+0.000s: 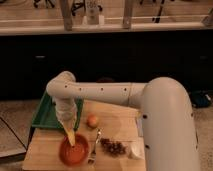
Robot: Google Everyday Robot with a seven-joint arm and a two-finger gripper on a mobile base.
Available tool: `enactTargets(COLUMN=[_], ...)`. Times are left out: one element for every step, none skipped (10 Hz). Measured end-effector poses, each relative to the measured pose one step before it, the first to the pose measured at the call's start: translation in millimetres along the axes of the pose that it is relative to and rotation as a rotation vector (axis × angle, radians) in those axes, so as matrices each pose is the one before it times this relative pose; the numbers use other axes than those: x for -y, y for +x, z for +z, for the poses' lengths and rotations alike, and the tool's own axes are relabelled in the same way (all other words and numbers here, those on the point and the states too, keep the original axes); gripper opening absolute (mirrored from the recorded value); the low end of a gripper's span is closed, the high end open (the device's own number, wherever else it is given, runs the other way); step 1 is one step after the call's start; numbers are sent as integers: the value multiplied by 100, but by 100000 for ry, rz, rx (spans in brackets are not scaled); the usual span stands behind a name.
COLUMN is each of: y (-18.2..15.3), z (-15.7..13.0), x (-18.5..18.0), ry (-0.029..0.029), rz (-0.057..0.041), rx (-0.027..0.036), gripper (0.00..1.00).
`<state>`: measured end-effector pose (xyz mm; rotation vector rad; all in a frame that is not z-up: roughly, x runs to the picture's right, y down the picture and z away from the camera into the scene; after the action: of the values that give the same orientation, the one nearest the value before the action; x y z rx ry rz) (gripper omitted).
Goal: Place banana in red bowl
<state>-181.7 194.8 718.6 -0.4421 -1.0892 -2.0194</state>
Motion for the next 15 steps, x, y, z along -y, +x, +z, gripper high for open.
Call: enactTargets(y=[-10, -8, -8, -16, -50, -79, -160, -158, -119, -100, -30, -17, -29, -56, -92], z=[-5, -36, -14, -8, -18, -43, 34, -12, 18, 30, 13, 108, 25, 39, 30], x=[10, 57, 23, 61, 151, 126, 186, 165, 203, 159, 207, 318, 163, 105, 11], ry=[-72, -7, 2, -1, -73, -290, -391, -410, -404, -434, -301, -389, -274, -546, -385], rz=[88, 45, -18, -100, -194, -164, -189, -69, -116, -9, -137, -311, -73, 261, 495], rx=[-33, -13, 25, 64, 105, 188, 371, 219, 230, 259, 193, 399, 162, 55, 13], gripper=[21, 33, 41, 51, 63, 71, 78, 80, 80, 80, 80, 80, 80, 80, 80])
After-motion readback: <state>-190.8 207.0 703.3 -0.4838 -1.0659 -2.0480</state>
